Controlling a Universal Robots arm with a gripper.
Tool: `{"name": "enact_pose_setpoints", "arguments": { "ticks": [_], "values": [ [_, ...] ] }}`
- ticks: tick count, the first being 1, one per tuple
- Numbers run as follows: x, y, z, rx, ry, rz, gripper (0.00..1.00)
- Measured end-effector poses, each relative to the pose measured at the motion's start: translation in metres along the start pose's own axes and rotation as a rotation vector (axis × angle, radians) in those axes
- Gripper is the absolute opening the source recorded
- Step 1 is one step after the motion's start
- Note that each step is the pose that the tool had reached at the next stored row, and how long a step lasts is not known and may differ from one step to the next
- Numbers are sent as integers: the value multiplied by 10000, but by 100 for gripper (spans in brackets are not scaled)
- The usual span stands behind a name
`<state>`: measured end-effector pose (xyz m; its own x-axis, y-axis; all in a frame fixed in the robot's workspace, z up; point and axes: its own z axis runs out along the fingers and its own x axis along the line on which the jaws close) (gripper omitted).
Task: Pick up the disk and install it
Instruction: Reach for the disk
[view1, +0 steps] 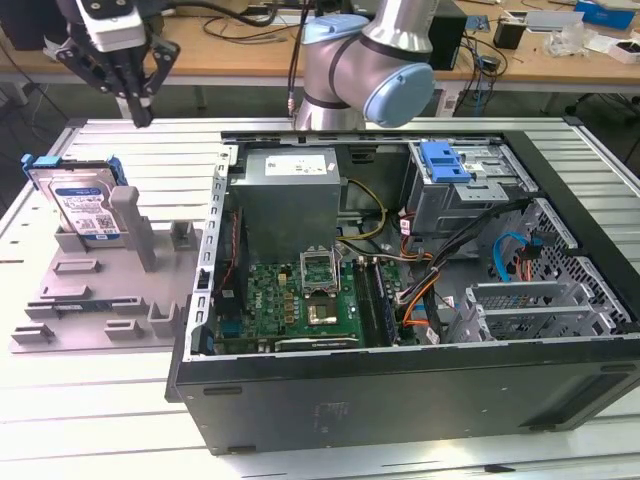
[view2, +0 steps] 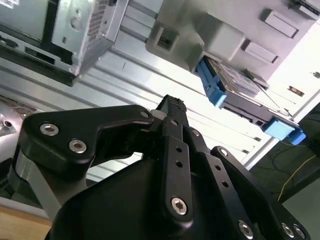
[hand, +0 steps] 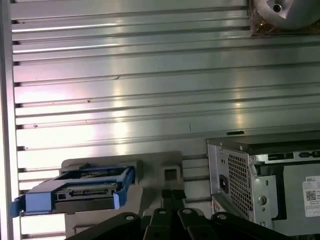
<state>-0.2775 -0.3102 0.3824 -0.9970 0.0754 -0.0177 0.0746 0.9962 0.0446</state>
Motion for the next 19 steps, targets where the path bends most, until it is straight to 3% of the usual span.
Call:
{"name": "enact_pose_setpoints", "arguments": {
  "ticks": [3,5,12,18,19],
  "values": [
    [135,34,10,0,0,-1,11],
    [276,69,19,0,0,-2,11],
    [633,151,38,0,0,-3,11],
    [889,210,50,0,0,0,11],
    [979,231,54,0,2,-2,11]
  ]
}}
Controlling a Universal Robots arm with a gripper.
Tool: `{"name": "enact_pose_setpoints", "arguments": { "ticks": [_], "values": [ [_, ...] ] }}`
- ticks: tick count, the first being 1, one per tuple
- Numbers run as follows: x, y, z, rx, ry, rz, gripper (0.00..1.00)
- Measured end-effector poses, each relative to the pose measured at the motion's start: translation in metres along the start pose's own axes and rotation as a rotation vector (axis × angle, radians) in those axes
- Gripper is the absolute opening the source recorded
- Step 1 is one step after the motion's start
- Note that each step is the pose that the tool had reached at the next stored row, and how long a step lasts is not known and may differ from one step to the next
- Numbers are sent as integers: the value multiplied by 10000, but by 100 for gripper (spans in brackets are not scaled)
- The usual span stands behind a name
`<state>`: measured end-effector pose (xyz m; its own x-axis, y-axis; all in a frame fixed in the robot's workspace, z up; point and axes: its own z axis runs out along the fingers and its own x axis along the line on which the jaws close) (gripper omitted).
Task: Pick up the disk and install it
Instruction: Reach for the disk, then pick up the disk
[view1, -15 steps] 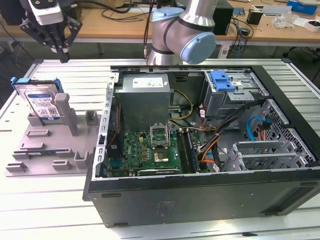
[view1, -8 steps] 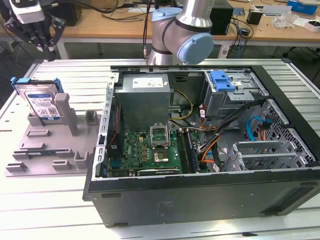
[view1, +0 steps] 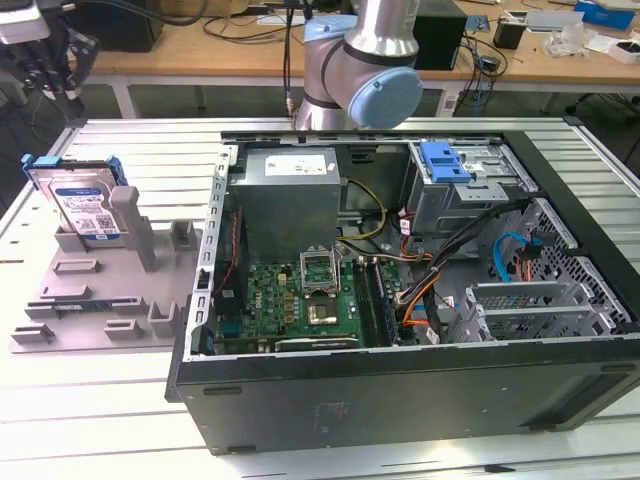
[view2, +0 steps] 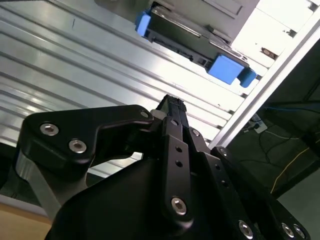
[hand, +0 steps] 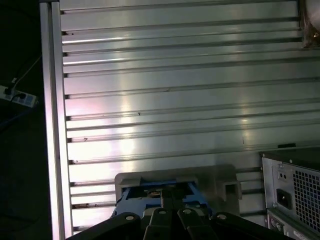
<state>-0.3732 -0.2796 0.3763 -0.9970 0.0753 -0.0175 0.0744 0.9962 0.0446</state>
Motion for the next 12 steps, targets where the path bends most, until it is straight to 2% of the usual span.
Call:
{"name": "enact_pose_setpoints", "arguments": {
  "ticks": [1,12],
  "values": [
    [25,8,1,0,-3,1,11],
    [25,8,1,18,-4,0,11]
  ]
}}
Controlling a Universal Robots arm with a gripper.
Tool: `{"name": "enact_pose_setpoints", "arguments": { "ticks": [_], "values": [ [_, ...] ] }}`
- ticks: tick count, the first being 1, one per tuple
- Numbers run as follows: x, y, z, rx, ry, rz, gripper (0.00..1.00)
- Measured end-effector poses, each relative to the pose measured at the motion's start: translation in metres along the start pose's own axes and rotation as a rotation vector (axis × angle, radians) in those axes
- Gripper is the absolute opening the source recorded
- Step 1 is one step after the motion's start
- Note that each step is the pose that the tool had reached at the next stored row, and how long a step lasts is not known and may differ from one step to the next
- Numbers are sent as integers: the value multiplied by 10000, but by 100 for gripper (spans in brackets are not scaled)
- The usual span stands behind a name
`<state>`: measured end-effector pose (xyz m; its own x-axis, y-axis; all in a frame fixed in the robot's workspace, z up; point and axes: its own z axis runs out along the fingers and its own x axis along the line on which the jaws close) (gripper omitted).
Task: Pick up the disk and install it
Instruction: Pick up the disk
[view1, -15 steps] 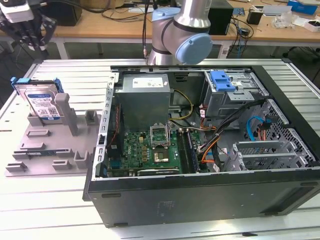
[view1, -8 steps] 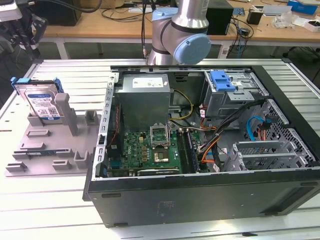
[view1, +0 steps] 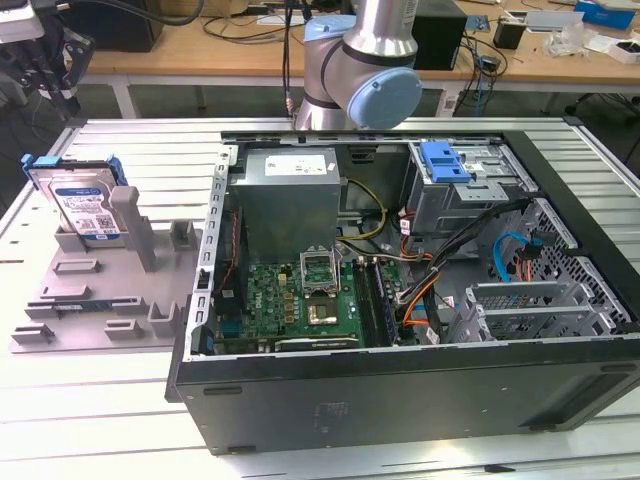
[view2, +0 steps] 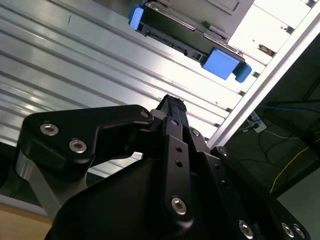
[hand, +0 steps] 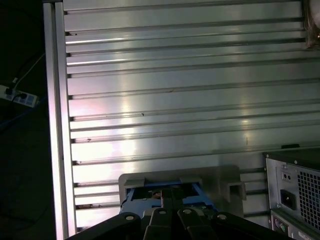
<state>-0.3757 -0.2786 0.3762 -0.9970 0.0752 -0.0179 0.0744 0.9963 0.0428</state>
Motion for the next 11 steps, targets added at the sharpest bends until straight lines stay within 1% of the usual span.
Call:
{"name": "enact_pose_setpoints", "arguments": {
  "ticks": [2,3,11],
  "values": [
    [0,0,0,1,0,0,11],
    [0,4,1,24,-2,2,11],
    [0,4,0,24,-2,-4,11]
  ]
}}
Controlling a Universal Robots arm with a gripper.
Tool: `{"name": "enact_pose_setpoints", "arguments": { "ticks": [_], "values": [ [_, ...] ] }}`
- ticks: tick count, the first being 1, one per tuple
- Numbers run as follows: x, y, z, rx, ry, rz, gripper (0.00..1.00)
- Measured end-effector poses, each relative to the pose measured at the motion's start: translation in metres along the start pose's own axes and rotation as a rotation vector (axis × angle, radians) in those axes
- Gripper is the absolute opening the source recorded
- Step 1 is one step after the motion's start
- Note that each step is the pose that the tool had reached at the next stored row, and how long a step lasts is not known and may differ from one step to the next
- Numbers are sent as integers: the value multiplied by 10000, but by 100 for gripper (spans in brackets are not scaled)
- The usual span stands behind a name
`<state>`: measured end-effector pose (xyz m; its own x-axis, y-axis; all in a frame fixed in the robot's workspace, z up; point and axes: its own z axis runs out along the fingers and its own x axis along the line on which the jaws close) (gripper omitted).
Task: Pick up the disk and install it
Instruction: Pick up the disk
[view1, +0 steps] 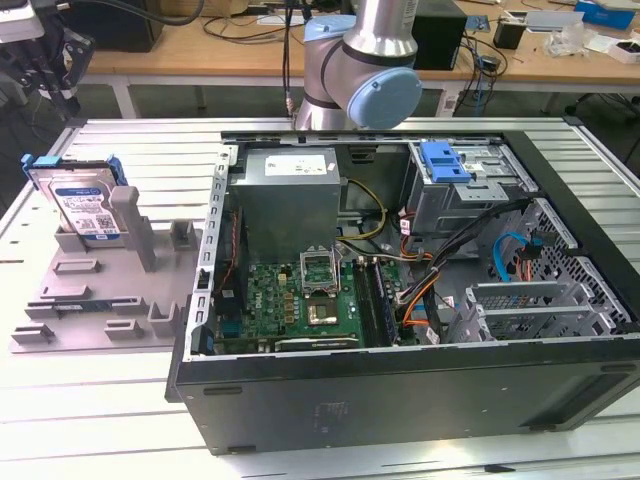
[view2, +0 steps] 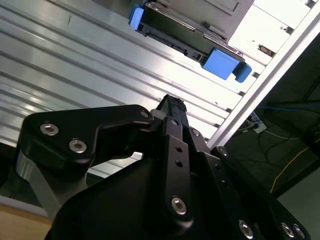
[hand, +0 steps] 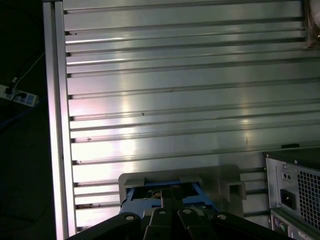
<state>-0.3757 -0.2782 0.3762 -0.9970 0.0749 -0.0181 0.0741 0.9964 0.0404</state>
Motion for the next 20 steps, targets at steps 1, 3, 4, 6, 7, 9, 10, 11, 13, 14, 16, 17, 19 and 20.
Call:
{"name": "enact_pose_setpoints", "arguments": {
  "ticks": [1,3,4,6,7,9,10,11,13,14,16,17,19,20],
  "values": [
    [0,0,0,0,0,-1,11],
    [0,-1,1,-5,30,-356,11],
    [0,-1,1,-12,52,-788,11],
    [0,-1,2,-20,70,-1258,11],
    [0,-1,2,-24,81,-1534,11],
    [1,-1,2,-37,109,-2246,11],
    [1,-1,3,-44,125,-2650,11],
    [2,-1,3,-49,140,-2979,11],
    [3,-1,4,-56,156,-3386,24],
    [3,-1,4,-59,163,-3543,29],
    [8,-2,5,-66,175,-3908,36],
    [16,-3,5,-67,180,-4023,42],
    [29,-6,5,-70,188,-4195,42],
    [37,-8,5,-73,194,-4352,42]
  ]
}}
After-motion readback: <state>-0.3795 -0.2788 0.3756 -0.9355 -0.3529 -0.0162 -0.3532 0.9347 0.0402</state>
